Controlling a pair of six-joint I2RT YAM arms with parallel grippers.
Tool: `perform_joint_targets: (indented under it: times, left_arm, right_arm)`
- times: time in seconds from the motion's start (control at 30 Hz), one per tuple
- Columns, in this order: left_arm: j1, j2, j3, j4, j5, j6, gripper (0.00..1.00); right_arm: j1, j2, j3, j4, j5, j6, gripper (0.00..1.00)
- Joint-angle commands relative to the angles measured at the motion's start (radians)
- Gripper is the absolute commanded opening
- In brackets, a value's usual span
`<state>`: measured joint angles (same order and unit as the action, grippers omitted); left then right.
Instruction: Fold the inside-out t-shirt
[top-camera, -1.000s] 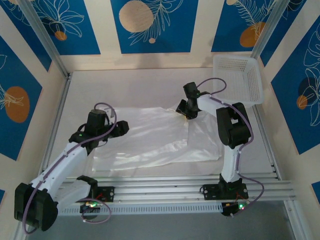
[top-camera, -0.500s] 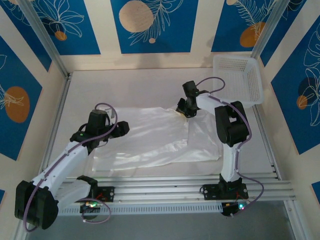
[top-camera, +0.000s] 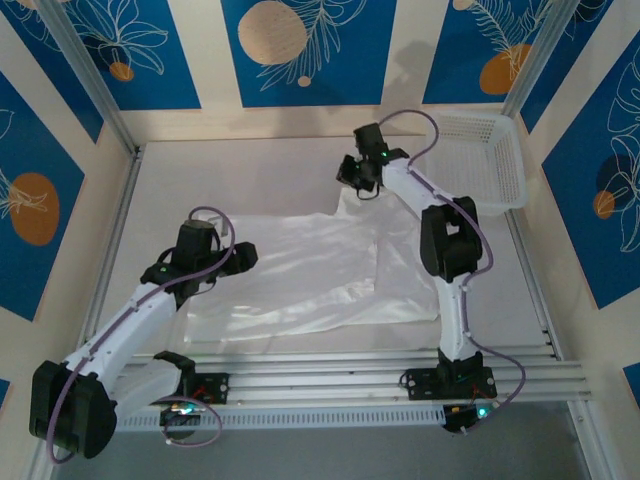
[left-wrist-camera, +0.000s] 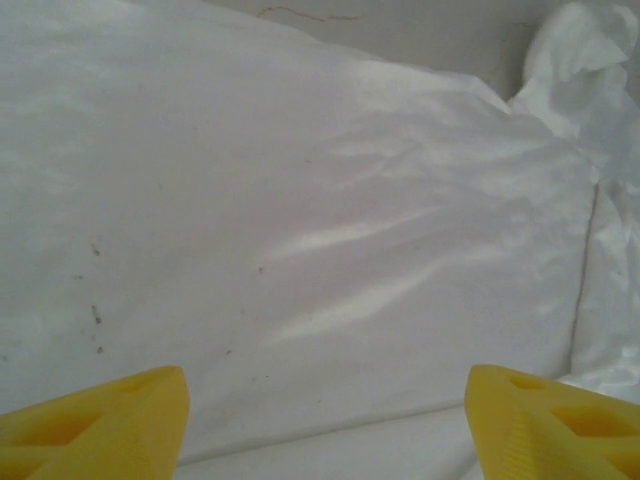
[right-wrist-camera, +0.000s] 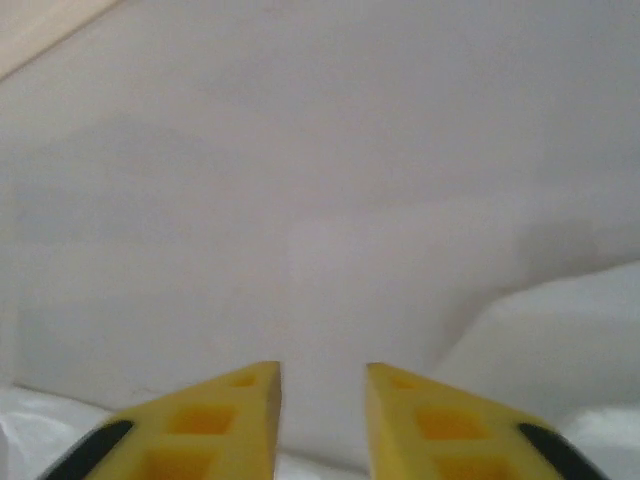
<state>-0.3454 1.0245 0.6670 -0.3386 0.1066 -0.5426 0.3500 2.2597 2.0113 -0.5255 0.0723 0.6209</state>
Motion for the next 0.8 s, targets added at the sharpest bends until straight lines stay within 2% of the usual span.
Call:
perform_joint_targets:
  times: [0.0, 0.1, 0.23, 0.37, 0.47, 0.6, 0.67, 0.77]
  left_arm:
    - [-0.008, 0.011, -0.014, 0.009, -0.034, -0.002, 0.73]
    - [-0.008, 0.003, -0.016, -0.003, -0.038, -0.003, 0.73]
    - [-0.008, -0.009, -0.040, 0.017, -0.040, -0.013, 0.73]
    - [-0.008, 0.010, -0.036, 0.028, -0.030, -0.009, 0.73]
    - [-0.007, 0.028, -0.031, 0.033, -0.020, -0.003, 0.73]
    - [-0.007, 0.030, -0.033, 0.025, -0.019, -0.005, 0.73]
    - [-0.007, 0.021, -0.039, 0.025, -0.024, -0.005, 0.74]
    - [-0.008, 0.016, -0.053, 0.036, -0.031, -0.010, 0.74]
  right_arm:
    - [-0.002, -0.005, 0.083, -0.099, 0.050, -0.133, 0.41]
    - [-0.043, -0.085, -0.011, -0.121, 0.122, -0.156, 0.42]
    - [-0.108, -0.229, -0.272, -0.103, 0.184, -0.241, 0.42]
    - [-0.139, -0.286, -0.444, -0.111, 0.350, -0.358, 0.45]
    - [-0.146, -0.244, -0.457, -0.142, 0.478, -0.399, 0.49]
    - [-0.154, -0.153, -0.391, -0.219, 0.560, -0.397, 0.50]
    - [-0.151, -0.133, -0.375, -0.229, 0.560, -0.391, 0.50]
    - [-0.121, -0.123, -0.376, -0.209, 0.494, -0.392, 0.49]
